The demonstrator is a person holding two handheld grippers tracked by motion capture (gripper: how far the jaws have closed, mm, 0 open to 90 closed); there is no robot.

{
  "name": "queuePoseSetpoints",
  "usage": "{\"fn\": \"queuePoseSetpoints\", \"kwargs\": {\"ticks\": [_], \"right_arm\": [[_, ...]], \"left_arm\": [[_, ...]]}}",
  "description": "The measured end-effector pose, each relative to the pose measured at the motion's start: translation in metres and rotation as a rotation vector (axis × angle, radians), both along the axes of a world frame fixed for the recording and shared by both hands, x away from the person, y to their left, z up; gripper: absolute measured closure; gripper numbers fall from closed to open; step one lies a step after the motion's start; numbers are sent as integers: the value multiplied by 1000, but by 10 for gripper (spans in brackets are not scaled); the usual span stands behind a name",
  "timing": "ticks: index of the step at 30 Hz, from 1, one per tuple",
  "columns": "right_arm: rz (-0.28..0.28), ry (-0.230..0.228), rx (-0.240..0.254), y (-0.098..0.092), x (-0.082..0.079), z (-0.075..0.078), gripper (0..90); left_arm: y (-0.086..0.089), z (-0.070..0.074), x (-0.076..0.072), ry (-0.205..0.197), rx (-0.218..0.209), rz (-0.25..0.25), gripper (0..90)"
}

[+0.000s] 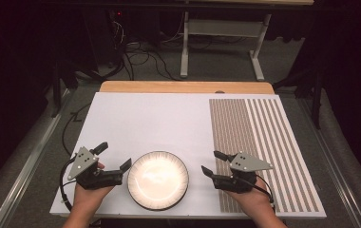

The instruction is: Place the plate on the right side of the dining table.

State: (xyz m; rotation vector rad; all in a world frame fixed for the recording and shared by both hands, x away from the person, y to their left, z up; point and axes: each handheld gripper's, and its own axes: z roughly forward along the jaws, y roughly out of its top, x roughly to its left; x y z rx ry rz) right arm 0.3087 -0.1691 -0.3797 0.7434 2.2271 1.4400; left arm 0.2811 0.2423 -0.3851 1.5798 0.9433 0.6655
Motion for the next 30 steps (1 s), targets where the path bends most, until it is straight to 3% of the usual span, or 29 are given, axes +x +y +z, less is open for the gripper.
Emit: {"fn": "queuePoseSetpoints", "kwargs": {"ticks": [3,4,13,20,24,30], "right_arm": [[17,3,-6,6,1,-2,442],[32,10,-23,13,2,-4,494],[97,45,-93,35,3,-14,677],[148,103,-138,42,5,-22,837],[166,137,-154,44,3,-24,900],[175,154,-163,44,2,-24,900]], "left_arm": [[1,0,0,1,5,0,5],[1,1,-1,-1,6,1,5],[2,3,-4,-9,11,6,5],[2,3,-4,-9,14,5,5],[2,3,-4,-9,15,4,5],[2,3,-4,-8,15,6,5]]}}
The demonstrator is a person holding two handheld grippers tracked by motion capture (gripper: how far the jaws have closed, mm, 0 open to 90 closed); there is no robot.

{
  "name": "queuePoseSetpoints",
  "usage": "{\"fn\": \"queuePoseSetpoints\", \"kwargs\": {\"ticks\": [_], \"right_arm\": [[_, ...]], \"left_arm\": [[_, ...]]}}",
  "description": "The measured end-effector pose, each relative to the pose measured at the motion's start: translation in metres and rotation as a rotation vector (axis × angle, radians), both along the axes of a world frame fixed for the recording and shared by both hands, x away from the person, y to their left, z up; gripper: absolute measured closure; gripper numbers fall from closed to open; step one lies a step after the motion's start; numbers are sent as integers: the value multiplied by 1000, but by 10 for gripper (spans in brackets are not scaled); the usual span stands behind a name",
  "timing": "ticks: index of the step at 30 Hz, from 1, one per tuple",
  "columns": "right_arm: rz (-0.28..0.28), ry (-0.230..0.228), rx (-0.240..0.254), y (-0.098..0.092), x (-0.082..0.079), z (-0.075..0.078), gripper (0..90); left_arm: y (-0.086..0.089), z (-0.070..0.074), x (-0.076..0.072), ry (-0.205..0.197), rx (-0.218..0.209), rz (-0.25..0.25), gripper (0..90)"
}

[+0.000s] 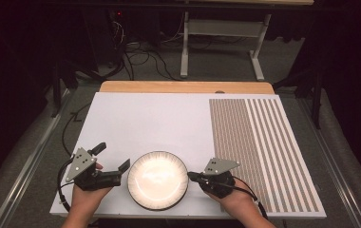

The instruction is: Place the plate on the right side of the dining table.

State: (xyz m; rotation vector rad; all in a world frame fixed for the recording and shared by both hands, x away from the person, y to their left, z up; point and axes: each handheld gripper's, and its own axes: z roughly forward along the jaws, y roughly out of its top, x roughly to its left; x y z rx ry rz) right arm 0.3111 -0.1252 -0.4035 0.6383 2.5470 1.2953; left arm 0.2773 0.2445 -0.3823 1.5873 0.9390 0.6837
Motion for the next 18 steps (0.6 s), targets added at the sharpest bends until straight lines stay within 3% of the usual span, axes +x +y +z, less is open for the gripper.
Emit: {"fn": "queuePoseSetpoints", "kwargs": {"ticks": [18], "right_arm": [[18,0,-25,4,-2,2,900]], "left_arm": [[1,1,0,1,-9,0,5]]}}
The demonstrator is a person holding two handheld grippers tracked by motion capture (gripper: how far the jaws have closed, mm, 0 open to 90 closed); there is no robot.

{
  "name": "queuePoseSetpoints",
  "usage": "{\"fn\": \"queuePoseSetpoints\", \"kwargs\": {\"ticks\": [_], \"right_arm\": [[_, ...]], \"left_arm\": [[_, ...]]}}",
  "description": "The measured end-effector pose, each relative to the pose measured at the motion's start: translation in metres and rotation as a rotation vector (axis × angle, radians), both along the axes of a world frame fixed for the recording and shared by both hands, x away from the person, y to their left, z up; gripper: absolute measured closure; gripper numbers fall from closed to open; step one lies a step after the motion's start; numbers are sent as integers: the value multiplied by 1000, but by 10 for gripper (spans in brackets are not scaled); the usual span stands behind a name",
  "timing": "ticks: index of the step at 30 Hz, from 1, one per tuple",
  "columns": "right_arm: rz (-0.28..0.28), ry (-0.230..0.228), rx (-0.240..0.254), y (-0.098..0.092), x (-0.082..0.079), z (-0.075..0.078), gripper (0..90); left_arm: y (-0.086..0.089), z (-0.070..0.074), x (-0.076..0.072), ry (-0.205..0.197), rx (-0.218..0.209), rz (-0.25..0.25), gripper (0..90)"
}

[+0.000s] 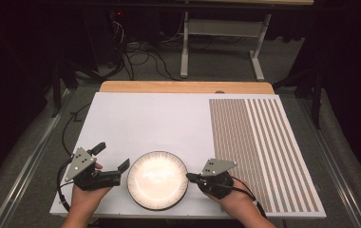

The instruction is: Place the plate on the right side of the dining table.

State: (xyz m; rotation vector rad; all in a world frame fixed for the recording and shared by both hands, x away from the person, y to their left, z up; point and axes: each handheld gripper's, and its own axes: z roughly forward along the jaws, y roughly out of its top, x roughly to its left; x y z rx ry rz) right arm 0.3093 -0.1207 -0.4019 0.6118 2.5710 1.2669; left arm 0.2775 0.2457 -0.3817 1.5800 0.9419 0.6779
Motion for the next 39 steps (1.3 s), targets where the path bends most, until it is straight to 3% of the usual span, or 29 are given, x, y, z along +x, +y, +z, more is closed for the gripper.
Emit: {"fn": "queuePoseSetpoints", "kwargs": {"ticks": [39], "right_arm": [[34,27,-21,23,0,-7,900]], "left_arm": [[7,2,-2,-6,-21,11,5]]}}
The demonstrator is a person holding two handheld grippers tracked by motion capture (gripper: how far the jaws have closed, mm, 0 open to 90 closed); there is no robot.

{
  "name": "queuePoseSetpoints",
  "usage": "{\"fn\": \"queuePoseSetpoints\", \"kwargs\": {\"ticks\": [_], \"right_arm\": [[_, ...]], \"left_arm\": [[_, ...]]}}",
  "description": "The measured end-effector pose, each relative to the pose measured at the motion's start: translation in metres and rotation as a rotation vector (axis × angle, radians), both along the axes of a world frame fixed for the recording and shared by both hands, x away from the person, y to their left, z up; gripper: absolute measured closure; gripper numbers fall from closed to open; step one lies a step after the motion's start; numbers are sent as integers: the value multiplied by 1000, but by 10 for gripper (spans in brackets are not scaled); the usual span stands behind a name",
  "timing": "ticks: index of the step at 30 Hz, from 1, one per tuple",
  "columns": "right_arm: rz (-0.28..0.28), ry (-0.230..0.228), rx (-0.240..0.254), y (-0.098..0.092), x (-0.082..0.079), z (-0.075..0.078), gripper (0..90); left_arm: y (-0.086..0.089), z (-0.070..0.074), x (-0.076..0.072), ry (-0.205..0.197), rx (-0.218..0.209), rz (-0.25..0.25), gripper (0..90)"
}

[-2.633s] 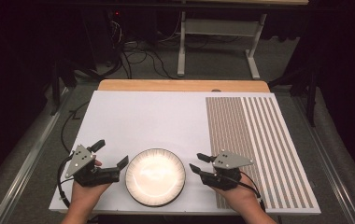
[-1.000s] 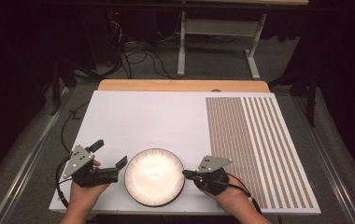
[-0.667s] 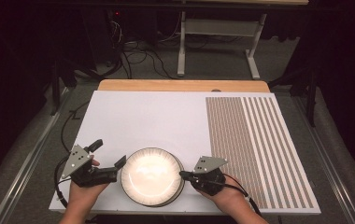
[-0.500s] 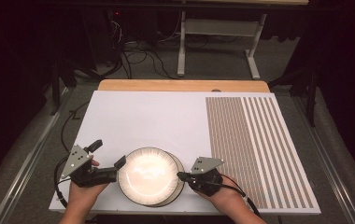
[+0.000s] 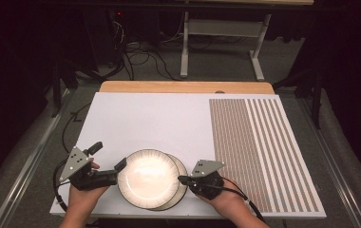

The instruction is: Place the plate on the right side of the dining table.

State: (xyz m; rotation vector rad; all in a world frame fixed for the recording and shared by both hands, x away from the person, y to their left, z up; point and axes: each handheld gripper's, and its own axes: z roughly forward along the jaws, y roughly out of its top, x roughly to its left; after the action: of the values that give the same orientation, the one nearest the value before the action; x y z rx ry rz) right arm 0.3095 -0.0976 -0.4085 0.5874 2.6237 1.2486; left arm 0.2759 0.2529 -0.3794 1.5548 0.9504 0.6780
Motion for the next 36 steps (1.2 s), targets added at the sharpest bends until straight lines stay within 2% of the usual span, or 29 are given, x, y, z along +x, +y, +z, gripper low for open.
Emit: {"fn": "queuePoseSetpoints", "kwargs": {"ticks": [29,36], "right_arm": [[18,1,7,1,-1,0,900],[40,11,-7,5,-2,-4,900]], "left_arm": [[3,3,-1,1,-2,-2,5],[3,3,-1,2,1,-3,5]]}}
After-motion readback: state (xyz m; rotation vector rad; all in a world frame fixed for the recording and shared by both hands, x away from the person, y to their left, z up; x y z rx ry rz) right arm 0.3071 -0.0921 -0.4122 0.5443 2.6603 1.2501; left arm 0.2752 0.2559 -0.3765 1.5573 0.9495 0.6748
